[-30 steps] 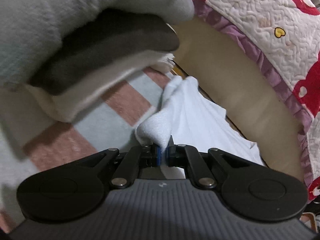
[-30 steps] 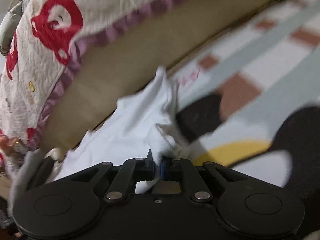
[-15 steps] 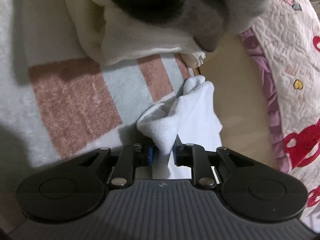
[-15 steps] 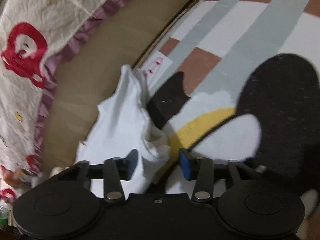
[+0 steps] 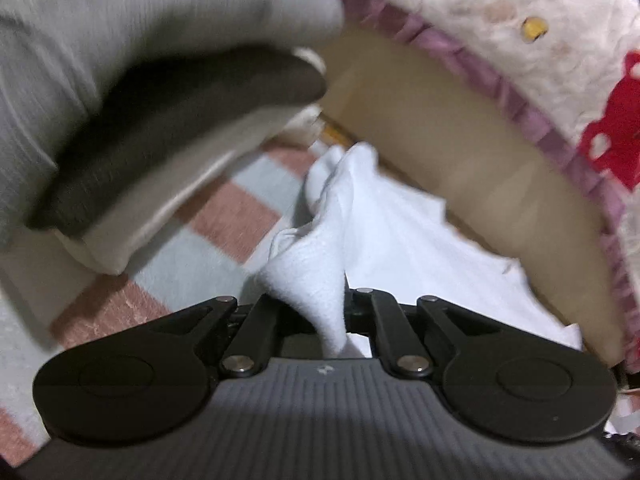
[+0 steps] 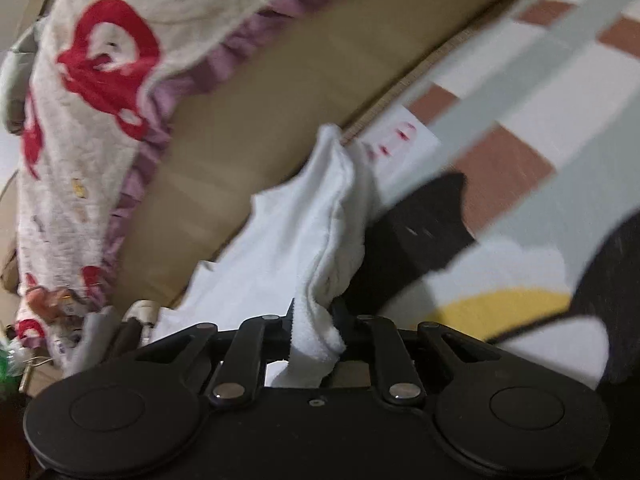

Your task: Fold clothes

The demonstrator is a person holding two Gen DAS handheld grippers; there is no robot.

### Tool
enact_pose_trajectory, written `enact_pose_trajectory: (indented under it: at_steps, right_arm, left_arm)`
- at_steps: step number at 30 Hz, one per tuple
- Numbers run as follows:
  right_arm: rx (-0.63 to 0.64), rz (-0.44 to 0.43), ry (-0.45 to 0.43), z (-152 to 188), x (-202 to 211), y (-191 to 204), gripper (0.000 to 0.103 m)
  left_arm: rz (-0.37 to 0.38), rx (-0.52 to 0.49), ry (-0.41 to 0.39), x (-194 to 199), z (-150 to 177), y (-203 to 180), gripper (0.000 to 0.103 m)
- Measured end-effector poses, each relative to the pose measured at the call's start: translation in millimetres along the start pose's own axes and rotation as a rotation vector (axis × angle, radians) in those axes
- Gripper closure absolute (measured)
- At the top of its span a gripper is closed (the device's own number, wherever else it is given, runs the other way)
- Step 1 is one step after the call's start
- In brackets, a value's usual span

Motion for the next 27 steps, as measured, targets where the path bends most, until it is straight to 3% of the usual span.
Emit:
enact_pose_trajectory:
  at_steps: [5, 10, 14, 17, 19, 22, 24, 27]
  right_arm:
    - [0.091, 0.058, 0.076, -11.2, 37.9, 14.3, 0.089]
    - [0.199, 0.203, 0.221, 2.8, 80.3, 14.5, 0.09]
    - [0.121, 0.234, 0.247, 26.2, 97.8, -10.9, 0.09]
    - [0.225, 0.3, 0.245, 27.0, 97.1, 1.0, 0.091]
    - [0.393, 0.425, 0.24, 34.3, 96.4, 15.0, 0.089]
    - [0.637, 0.723, 0.251, 53.0, 81.5, 19.3, 0.092]
    - [0.598, 0.757, 0.288, 50.2, 77.8, 8.5, 0.093]
    - [0.506, 0.671, 0.215, 34.9, 92.0, 9.8, 0.089]
  left_arm:
    - [0.025, -0.096, -0.003, 52.3, 11.5, -9.5, 0.098]
    - [0.017, -0.16, 0.058, 112.6, 68.1, 7.0, 0.098]
    - [-0.005, -0.133, 0.118, 123.0, 103.4, 31.1, 0.098]
    - [-0.025, -0.119, 0.161, 123.6, 106.4, 35.1, 0.098]
    - [-0.058, -0.071, 0.2, 125.0, 106.9, 39.9, 0.097]
    - [-0.167, -0.143, 0.228, 120.1, 116.9, 43.6, 0.095]
    - [-0.213, -0.232, 0.234, 118.5, 124.1, 37.5, 0.091]
    - [-0.291, -0.32, 0.206, 128.6, 125.5, 30.5, 0.078]
Point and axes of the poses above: each gripper's, at about its wrist camera, not at the fingertips, and x roughly against the way its jaws point, y to its left, z to its underside, the point moved 4 cm from there along -x, roughly the way its jaws point, and after that the axes turned 5 degrees about y, right-handed, at the moved point
